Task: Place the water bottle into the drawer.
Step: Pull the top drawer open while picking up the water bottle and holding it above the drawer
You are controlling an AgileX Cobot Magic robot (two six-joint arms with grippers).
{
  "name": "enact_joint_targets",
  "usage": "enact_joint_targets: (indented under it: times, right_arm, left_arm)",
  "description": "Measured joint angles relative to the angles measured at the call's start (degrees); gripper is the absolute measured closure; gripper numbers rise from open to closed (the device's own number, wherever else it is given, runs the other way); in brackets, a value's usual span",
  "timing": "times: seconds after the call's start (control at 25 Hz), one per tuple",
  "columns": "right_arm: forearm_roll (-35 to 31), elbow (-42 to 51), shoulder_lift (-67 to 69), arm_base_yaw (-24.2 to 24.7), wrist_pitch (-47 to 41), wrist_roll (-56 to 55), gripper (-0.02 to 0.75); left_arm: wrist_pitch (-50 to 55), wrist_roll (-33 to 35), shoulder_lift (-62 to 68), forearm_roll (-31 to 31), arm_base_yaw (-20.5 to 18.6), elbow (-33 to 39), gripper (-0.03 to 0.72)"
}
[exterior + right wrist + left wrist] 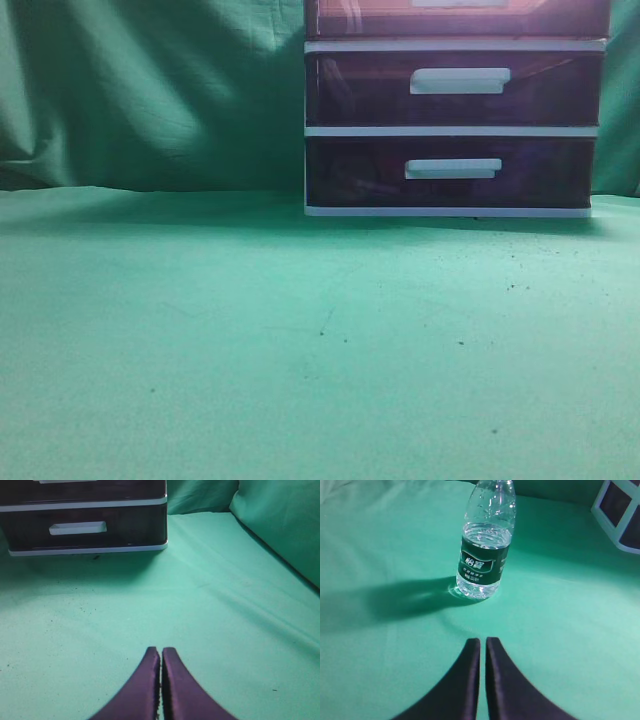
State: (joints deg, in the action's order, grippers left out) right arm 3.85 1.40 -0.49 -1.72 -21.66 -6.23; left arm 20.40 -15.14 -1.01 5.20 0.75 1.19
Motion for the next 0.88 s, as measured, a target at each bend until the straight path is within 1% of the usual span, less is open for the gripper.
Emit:
enact_joint_targets:
  times: [0.88]
  right_arm:
    - [0.00,0.00,0.00,0.00,0.00,0.00,0.738]
  left_arm:
    - [0.00,0.00,0.00,0.00,0.00,0.00,0.688]
